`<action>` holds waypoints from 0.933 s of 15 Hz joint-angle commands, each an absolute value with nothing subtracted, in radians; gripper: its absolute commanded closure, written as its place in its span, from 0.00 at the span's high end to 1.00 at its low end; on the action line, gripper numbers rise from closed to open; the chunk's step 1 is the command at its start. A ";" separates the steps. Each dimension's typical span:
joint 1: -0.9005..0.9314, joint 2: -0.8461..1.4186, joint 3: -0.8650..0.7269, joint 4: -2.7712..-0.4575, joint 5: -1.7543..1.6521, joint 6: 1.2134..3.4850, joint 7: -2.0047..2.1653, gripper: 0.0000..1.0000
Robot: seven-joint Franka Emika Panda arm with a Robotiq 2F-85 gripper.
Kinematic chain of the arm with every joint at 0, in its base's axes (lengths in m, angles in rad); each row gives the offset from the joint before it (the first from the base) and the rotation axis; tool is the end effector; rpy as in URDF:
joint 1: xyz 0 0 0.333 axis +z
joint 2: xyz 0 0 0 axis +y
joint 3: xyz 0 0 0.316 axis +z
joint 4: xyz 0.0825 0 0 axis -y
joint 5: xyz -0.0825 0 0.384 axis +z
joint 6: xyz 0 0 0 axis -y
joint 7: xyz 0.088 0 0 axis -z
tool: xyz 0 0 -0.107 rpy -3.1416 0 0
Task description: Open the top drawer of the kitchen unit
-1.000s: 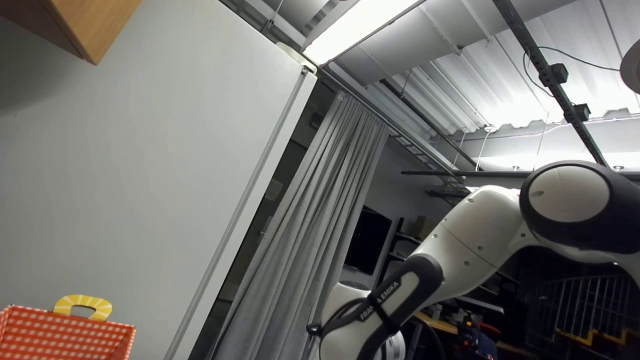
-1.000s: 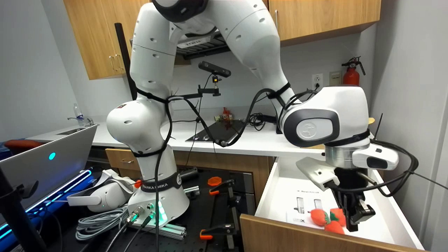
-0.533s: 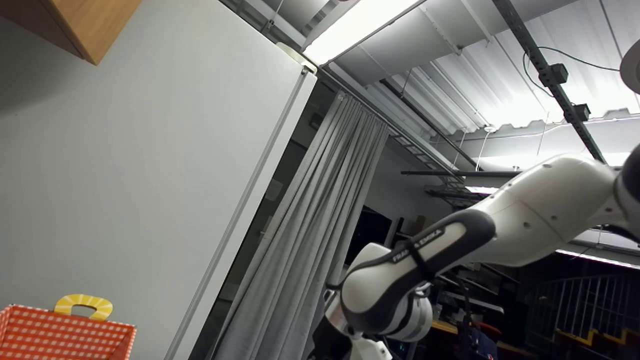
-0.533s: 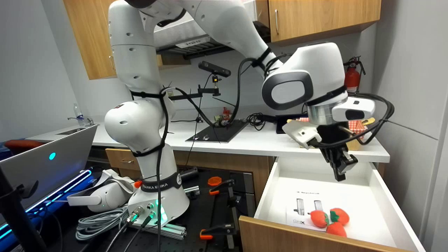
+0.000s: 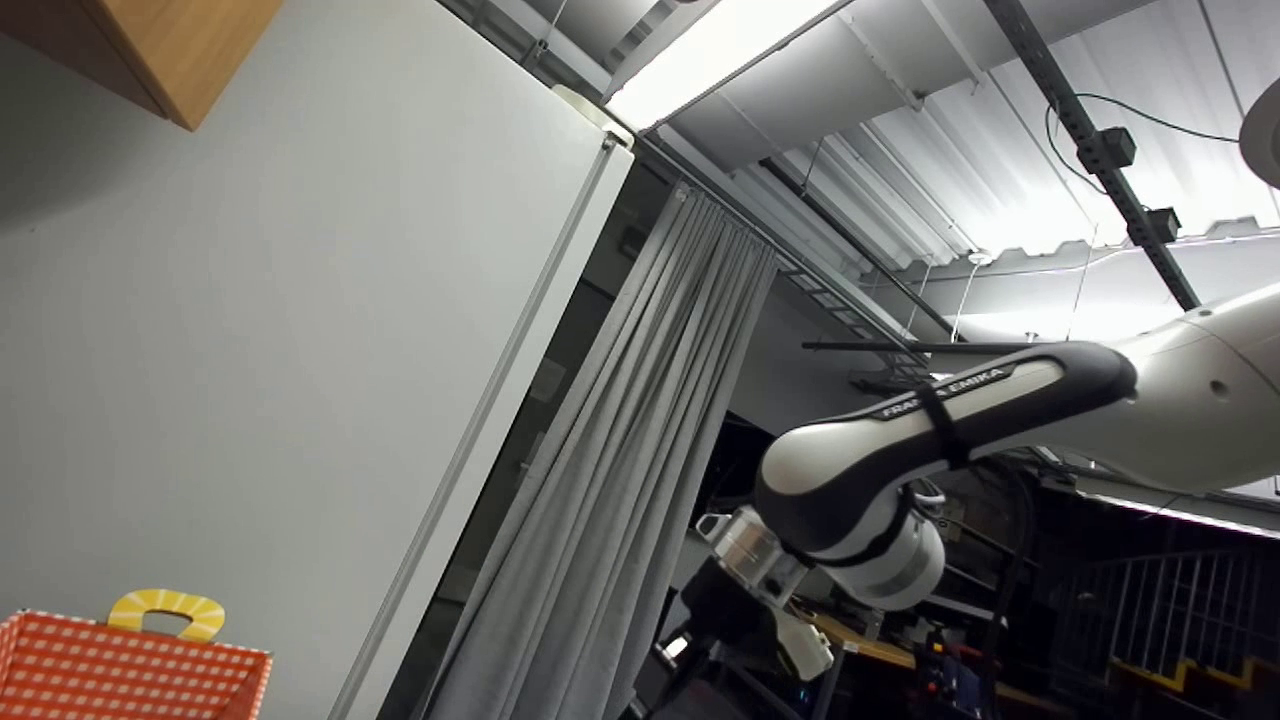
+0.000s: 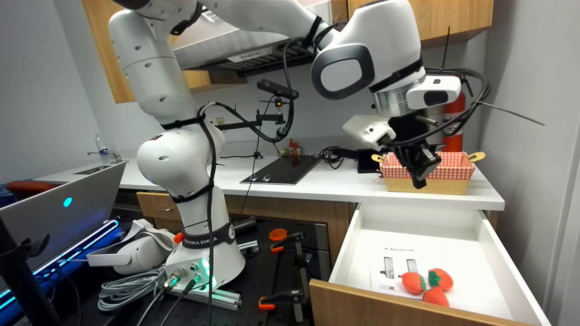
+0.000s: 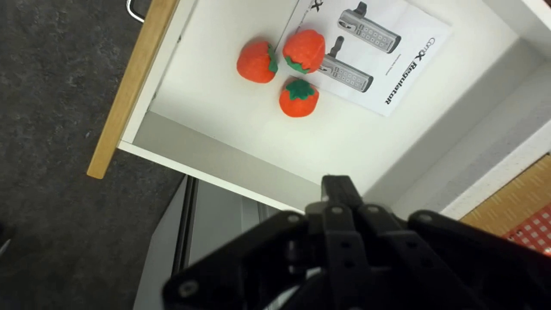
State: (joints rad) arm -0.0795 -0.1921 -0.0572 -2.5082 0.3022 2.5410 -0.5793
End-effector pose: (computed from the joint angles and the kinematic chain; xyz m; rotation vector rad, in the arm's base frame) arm 0.4632 -0.0673 0.3739 -2.9777 -0.3161 -0.4227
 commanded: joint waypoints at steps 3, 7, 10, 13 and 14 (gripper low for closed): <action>-0.015 -0.313 -0.144 -2.560 0.318 2.469 -0.639 0.00; 0.001 -0.337 -0.173 -2.572 0.308 2.457 -0.645 0.00; 0.006 -0.343 -0.183 -2.578 0.303 2.452 -0.647 0.34; 0.010 -0.345 -0.188 -2.587 0.302 2.448 -0.648 0.57; 0.011 -0.345 -0.189 -2.590 0.302 2.449 -0.650 0.63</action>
